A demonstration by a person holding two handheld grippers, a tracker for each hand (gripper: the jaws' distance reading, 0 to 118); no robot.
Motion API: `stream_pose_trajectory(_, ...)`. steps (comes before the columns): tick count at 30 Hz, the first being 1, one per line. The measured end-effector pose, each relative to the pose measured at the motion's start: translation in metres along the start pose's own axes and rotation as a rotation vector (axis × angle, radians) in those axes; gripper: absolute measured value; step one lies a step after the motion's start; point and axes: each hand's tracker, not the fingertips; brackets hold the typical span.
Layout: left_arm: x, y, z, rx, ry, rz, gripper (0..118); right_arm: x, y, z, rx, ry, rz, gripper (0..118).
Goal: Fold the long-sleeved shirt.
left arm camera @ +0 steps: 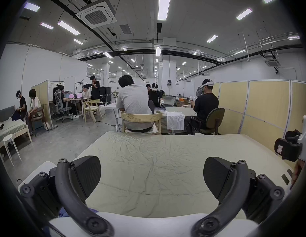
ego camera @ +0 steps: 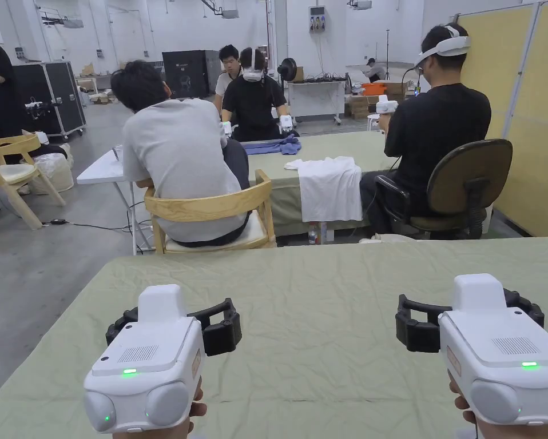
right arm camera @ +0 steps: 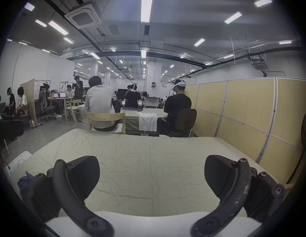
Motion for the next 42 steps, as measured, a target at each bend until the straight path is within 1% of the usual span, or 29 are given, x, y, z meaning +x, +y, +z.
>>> stream_pose_trajectory(14, -0.001, 0.001, 0.001, 0.0, -0.002, 0.005, 118, -0.003, 0.002, -0.001, 0.005, 0.015, 0.003, 118)
stream_pose_trajectory(19, -0.001, 0.001, 0.001, -0.003, -0.002, 0.002, 118, -0.004, 0.001, -0.001, 0.005, 0.019, 0.018, 118)
stream_pose_trajectory(23, -0.002, 0.0, 0.001, -0.002, -0.002, 0.008, 118, -0.003, 0.0, -0.001, 0.004, 0.02, 0.009, 118)
stream_pose_trajectory(28, 0.0, -0.001, 0.002, -0.01, 0.005, -0.012, 118, -0.003, -0.001, -0.002, 0.0, 0.016, 0.012, 118)
stream_pose_trajectory(30, 0.001, -0.001, 0.003, -0.004, 0.008, -0.018, 113, -0.004, -0.001, -0.002, 0.0, 0.025, 0.023, 117)
stream_pose_trajectory(31, 0.002, -0.001, 0.005, 0.011, 0.009, -0.021, 105, -0.004, 0.0, -0.002, 0.0, 0.027, 0.024, 109)
stream_pose_trajectory(32, 0.003, -0.001, 0.006, 0.027, 0.014, -0.027, 89, -0.005, 0.0, -0.002, -0.001, 0.031, 0.021, 95)
stream_pose_trajectory(33, 0.005, -0.001, 0.006, 0.033, 0.021, -0.037, 75, -0.005, 0.001, -0.002, 0.001, 0.036, 0.015, 83)
stream_pose_trajectory(34, 0.006, -0.001, 0.006, 0.036, 0.027, -0.049, 55, -0.005, 0.001, -0.002, 0.002, 0.042, 0.008, 71)
stream_pose_trajectory(35, 0.007, -0.001, 0.006, 0.034, 0.026, -0.054, 20, -0.005, 0.001, -0.002, -0.004, 0.044, -0.006, 53)
stream_pose_trajectory(36, 0.006, 0.0, 0.004, 0.014, -0.006, -0.039, 9, -0.005, 0.002, -0.002, -0.007, 0.041, -0.009, 42)
stream_pose_trajectory(37, 0.005, 0.0, 0.003, -0.006, -0.034, -0.001, 10, -0.006, 0.002, -0.001, -0.002, 0.032, -0.012, 36)
stream_pose_trajectory(38, 0.004, 0.0, 0.003, 0.004, -0.051, 0.035, 10, -0.006, 0.002, -0.001, 0.002, 0.043, 0.001, 34)
stream_pose_trajectory(39, 0.004, -0.004, 0.005, 0.026, -0.037, 0.028, 10, -0.006, 0.004, 0.0, -0.014, 0.077, 0.027, 30)
stream_pose_trajectory(40, 0.007, -0.004, 0.005, 0.024, -0.025, 0.02, 8, -0.006, 0.004, 0.0, -0.023, 0.067, 0.021, 19)
stream_pose_trajectory(41, 0.008, -0.004, 0.005, 0.014, -0.011, -0.001, 5, -0.007, 0.004, 0.0, -0.021, 0.08, 0.038, 3)
stream_pose_trajectory(42, 0.009, -0.006, 0.004, 0.006, -0.02, -0.03, 3, -0.008, 0.002, 0.001, -0.013, 0.074, 0.069, 2)
